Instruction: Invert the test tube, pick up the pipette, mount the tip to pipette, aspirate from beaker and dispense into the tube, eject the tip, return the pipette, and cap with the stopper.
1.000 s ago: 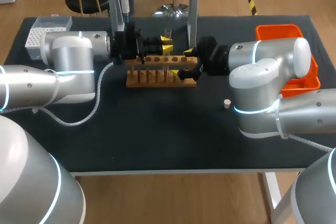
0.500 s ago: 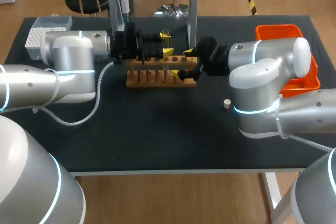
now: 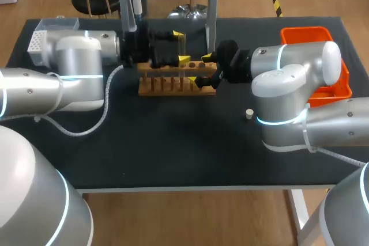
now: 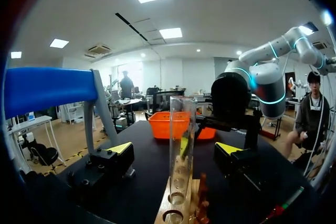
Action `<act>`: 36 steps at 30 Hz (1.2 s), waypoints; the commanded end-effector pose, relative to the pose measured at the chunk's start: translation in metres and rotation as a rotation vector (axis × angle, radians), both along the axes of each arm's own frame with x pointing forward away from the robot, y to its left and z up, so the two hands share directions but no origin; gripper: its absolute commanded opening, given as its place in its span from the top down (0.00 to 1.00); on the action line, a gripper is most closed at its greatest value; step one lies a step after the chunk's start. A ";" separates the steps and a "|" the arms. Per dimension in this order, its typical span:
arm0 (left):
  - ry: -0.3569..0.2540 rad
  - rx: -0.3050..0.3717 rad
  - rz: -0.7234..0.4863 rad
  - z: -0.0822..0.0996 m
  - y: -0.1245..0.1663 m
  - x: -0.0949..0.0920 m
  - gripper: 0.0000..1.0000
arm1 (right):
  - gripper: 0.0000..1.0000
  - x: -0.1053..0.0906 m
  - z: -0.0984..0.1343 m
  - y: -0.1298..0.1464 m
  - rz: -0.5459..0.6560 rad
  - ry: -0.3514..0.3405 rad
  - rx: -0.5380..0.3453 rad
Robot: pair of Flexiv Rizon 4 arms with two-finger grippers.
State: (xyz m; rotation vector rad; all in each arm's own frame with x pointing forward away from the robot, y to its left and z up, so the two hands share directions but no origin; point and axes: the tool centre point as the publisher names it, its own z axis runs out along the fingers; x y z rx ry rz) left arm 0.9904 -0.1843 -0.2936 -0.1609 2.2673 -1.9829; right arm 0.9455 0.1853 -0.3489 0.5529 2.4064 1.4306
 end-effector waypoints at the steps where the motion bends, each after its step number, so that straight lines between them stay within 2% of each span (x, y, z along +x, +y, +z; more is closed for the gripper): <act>1: 0.012 0.045 0.048 0.027 0.019 -0.017 0.00 | 0.00 -0.001 0.000 0.000 -0.002 -0.001 0.001; 8: 0.038 0.123 0.102 0.056 0.066 -0.036 0.00 | 0.00 -0.001 0.000 0.000 -0.002 -0.001 0.001; 10: 0.057 0.177 0.143 0.066 0.085 -0.044 0.00 | 0.00 -0.001 0.000 0.000 -0.002 -0.001 0.001; 36: 0.057 0.177 0.143 0.066 0.085 -0.044 0.00 | 0.00 -0.001 0.000 0.000 -0.002 -0.001 0.001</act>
